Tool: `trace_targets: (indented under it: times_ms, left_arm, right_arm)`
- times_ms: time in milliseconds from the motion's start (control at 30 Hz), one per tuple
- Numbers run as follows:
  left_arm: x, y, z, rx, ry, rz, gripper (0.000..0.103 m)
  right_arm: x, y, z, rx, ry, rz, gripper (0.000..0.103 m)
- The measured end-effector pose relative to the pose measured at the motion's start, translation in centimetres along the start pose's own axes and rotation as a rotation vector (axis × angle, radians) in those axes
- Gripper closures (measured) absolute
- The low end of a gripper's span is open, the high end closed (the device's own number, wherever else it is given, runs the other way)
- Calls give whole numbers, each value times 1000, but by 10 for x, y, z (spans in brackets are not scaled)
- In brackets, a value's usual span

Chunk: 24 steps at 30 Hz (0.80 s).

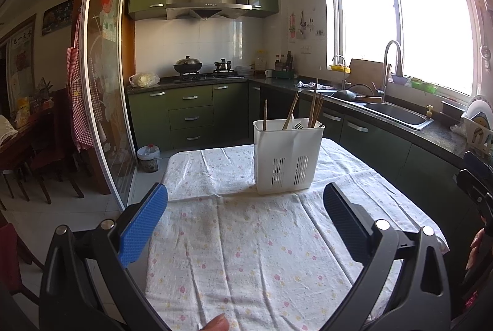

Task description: Organize utensils

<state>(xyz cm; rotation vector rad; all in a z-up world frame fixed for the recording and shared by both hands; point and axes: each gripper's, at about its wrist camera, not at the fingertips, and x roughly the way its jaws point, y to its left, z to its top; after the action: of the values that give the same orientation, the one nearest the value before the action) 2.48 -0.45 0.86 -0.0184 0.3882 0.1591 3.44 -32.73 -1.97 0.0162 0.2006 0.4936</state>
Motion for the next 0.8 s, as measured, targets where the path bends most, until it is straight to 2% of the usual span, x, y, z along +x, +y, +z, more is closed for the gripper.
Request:
trace_targets:
  times_ms: [400, 800]
  left_arm:
    - [1, -1, 3, -19, 21, -7, 7]
    - [1, -5, 6, -18, 33, 17, 7]
  right_arm:
    - [4, 3, -5, 0, 11, 8, 4]
    - [5, 4, -6, -1, 13, 8, 4]
